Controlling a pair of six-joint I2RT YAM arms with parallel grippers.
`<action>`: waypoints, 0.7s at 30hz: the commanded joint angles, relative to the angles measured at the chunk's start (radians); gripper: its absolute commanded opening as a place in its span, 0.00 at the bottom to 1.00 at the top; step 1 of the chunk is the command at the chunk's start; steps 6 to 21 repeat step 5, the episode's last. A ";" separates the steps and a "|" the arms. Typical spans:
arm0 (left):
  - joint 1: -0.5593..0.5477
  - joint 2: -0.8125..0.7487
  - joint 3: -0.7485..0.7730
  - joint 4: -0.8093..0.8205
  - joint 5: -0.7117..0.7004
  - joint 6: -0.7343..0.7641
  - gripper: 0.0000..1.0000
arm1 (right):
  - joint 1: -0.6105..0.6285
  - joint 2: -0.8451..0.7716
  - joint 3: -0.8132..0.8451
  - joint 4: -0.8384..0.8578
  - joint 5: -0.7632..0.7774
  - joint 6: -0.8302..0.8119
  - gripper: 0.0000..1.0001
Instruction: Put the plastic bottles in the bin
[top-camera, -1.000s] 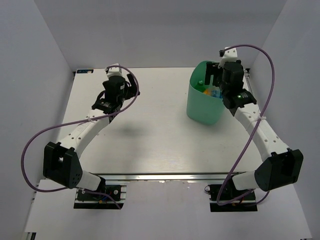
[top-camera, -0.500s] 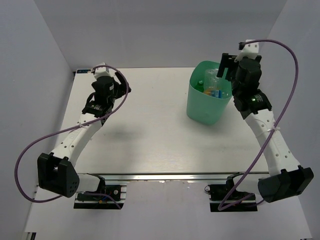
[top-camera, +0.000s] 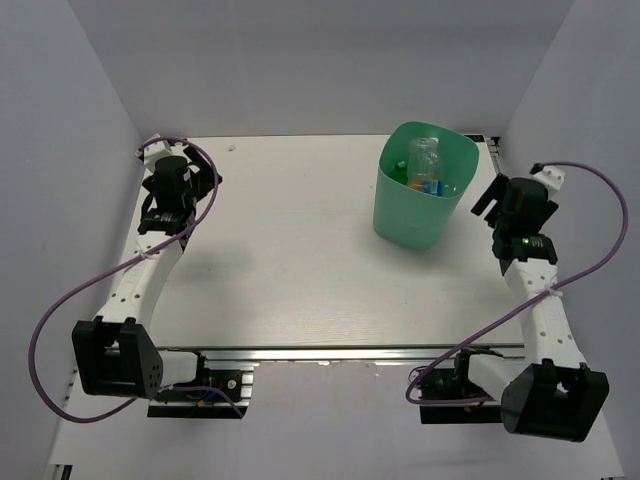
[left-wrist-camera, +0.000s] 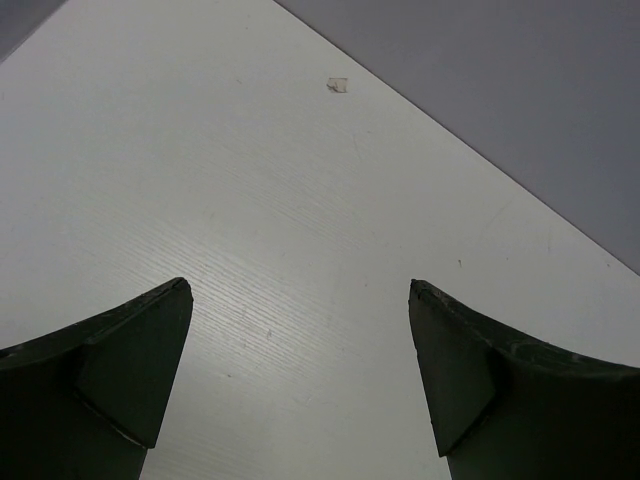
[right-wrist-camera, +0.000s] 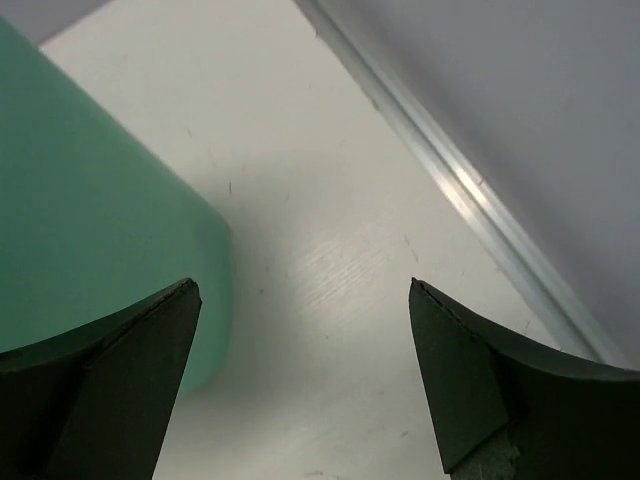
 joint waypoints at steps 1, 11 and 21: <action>0.016 -0.015 0.036 -0.014 0.015 -0.008 0.98 | 0.003 -0.084 -0.072 0.107 -0.054 0.061 0.89; 0.016 -0.027 0.021 0.010 0.030 -0.013 0.98 | 0.002 -0.124 -0.092 0.100 -0.021 0.051 0.90; 0.016 -0.027 0.021 0.010 0.030 -0.013 0.98 | 0.002 -0.124 -0.092 0.100 -0.021 0.051 0.90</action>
